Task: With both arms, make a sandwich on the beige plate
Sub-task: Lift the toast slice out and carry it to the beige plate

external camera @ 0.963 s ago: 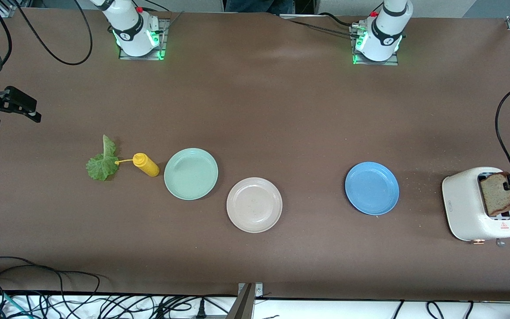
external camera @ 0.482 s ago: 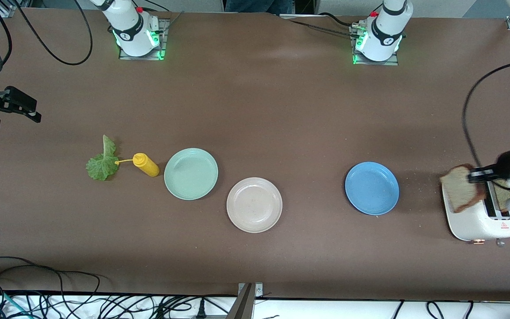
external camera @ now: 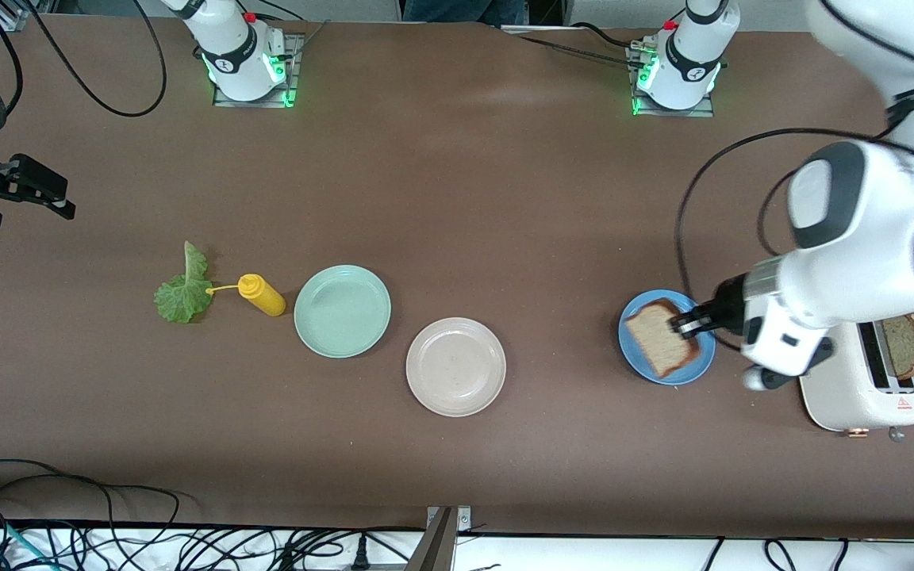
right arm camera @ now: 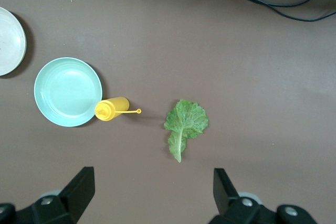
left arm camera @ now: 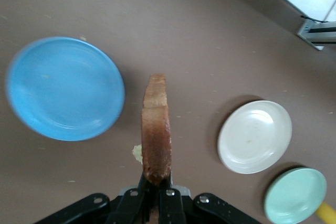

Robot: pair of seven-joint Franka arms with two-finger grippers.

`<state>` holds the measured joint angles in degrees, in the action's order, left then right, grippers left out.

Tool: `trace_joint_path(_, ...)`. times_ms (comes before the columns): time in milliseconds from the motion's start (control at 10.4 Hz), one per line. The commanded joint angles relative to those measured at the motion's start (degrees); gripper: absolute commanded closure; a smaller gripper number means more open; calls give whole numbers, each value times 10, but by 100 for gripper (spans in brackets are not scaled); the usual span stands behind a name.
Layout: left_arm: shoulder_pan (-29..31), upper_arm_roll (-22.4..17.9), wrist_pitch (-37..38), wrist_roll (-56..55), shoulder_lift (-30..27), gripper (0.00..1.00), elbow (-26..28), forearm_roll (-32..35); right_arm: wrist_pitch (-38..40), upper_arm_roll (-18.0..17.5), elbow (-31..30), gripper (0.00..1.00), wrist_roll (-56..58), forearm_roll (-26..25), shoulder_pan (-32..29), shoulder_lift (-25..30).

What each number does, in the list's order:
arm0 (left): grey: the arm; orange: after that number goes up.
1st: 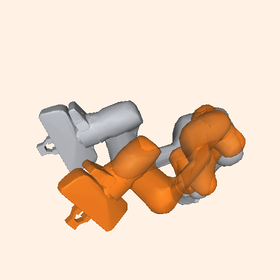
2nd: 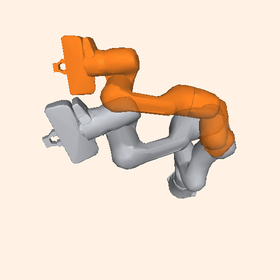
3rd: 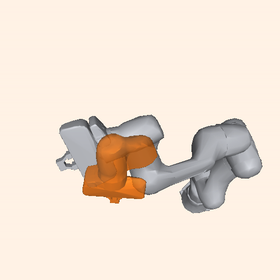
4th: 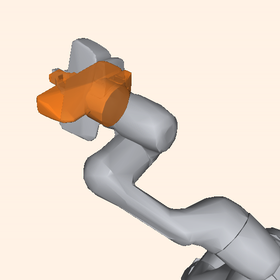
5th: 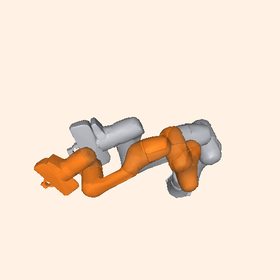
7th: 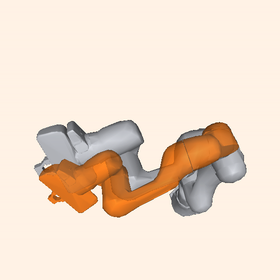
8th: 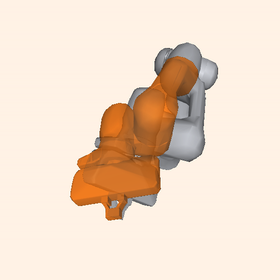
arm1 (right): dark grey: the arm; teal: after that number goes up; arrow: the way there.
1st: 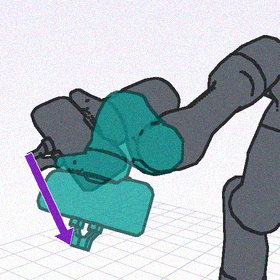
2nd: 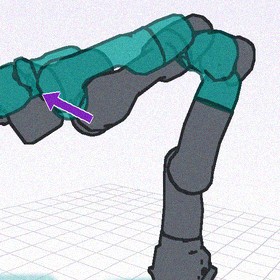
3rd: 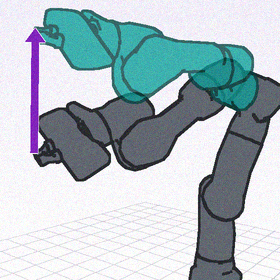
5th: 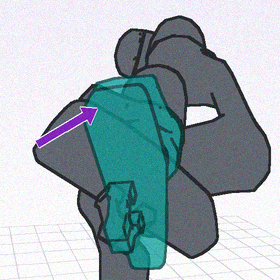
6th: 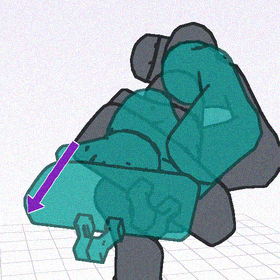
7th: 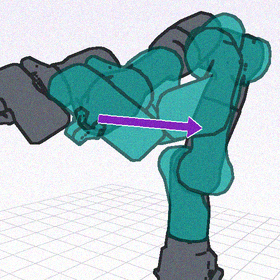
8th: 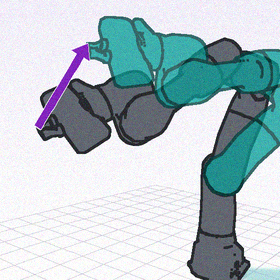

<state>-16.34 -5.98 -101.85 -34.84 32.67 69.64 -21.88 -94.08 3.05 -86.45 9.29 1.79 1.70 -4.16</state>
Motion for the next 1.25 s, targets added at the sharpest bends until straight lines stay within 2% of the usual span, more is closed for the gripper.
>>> trace_joint_path(0,-50,-10,-84,-47,47,100,-3,-88,4,4,6,0,-1,4,-1,1)
trace_joint_path(193,-95,-10,-185,-73,82,100,-2,-136,3,2,6,0,-2,4,0,2)
trace_joint_path(482,-140,-10,-272,-70,126,100,-2,-202,4,-1,6,0,-3,4,0,2)
trace_joint_path(867,-206,-10,-415,-74,179,100,-4,-224,4,-1,6,0,-3,4,0,2)
trace_joint_path(1156,-224,-10,-424,-74,193,100,-5,-236,3,-2,6,0,-2,4,0,2)
